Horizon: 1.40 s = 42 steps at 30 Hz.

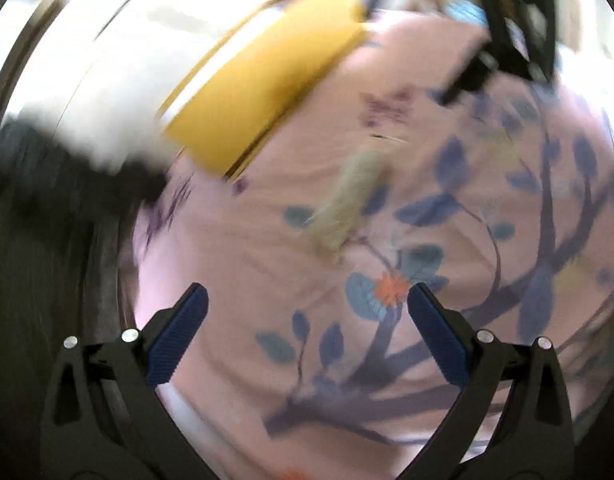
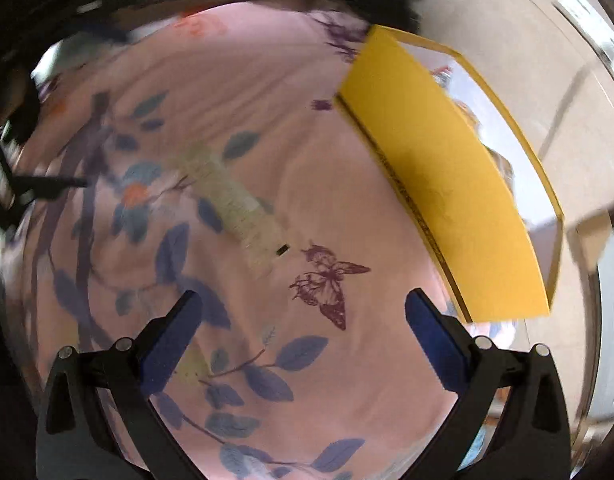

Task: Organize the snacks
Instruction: 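Move both open tools back over the clear tube snack on the tablecloth, then grasp the clear tube snack with the left tool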

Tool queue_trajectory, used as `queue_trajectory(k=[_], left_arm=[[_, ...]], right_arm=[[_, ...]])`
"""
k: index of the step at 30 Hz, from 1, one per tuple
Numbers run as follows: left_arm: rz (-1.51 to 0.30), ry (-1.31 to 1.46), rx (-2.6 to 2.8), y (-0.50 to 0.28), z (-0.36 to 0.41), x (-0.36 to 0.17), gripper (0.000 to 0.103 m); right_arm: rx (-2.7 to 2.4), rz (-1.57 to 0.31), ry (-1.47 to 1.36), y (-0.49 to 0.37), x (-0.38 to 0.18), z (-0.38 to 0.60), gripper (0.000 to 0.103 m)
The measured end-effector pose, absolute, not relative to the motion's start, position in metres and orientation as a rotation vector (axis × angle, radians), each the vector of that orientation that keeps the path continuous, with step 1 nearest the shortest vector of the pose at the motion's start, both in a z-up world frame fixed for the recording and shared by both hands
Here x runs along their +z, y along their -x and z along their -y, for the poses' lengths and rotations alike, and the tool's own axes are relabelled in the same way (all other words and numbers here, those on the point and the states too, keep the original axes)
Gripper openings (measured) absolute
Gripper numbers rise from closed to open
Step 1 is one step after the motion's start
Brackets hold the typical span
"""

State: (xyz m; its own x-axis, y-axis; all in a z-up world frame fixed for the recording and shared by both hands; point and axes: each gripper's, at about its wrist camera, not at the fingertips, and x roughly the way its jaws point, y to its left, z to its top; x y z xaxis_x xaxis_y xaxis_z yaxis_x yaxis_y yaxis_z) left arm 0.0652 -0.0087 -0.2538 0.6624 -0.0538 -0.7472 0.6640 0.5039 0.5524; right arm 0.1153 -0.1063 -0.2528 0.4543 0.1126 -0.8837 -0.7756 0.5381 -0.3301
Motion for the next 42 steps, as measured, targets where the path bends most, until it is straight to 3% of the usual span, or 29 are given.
queue_trajectory(k=[5,9,12,16,18,20,23,33,34,35,36,38,42], left_arm=[[-0.623,-1.227,-0.628,-0.068,0.023,-0.278,0.101],[-0.707,-1.095,-0.619,-0.095,0.019,-0.276,0.101],[-0.857,-0.777,-0.496,-0.124,0.013,-0.262,0.101],[-0.979,-0.347,-0.358,-0.143,-0.02,-0.257,0.101],[-0.973,-0.144,-0.389,-0.139,-0.037,-0.253,0.101],[-0.902,0.007,-0.405,-0.129,-0.047,-0.241,0.101],[-0.849,0.015,-0.397,-0.122,-0.048,-0.24,0.101],[-0.81,-0.159,-0.396,-0.145,-0.002,-0.265,0.101],[-0.815,-0.167,-0.419,-0.148,0.0,-0.269,0.098],[-0.86,-0.187,-0.449,-0.152,0.004,-0.278,0.062],[-0.896,-0.208,-0.458,-0.154,0.007,-0.285,0.034],[-0.921,-0.268,-0.49,-0.157,0.01,-0.294,0.028],[-0.982,-0.219,-0.565,-0.172,0.001,-0.294,0.028]], right_arm=[[0.847,-0.802,0.952,-0.094,-0.269,0.097,0.102],[0.932,-0.712,1.014,-0.094,-0.28,0.085,0.102],[0.859,-0.829,0.808,-0.12,-0.279,0.084,0.102],[0.613,-1.072,0.2,-0.157,-0.271,0.112,0.102],[0.625,-1.146,-0.05,-0.171,-0.266,0.129,0.102],[0.641,-1.172,-0.01,-0.182,-0.265,0.13,0.102],[0.529,-1.214,0.303,-0.191,-0.271,0.115,0.102],[0.034,-1.181,-0.378,-0.123,-0.256,0.193,0.102],[0.017,-1.21,-0.374,-0.117,-0.259,0.2,0.102],[-0.032,-1.224,-0.338,-0.112,-0.259,0.207,0.102],[-0.087,-1.21,-0.313,-0.105,-0.256,0.217,0.102],[-0.13,-1.181,-0.346,-0.099,-0.255,0.231,0.102],[-0.206,-1.163,-0.402,-0.085,-0.253,0.246,0.102]])
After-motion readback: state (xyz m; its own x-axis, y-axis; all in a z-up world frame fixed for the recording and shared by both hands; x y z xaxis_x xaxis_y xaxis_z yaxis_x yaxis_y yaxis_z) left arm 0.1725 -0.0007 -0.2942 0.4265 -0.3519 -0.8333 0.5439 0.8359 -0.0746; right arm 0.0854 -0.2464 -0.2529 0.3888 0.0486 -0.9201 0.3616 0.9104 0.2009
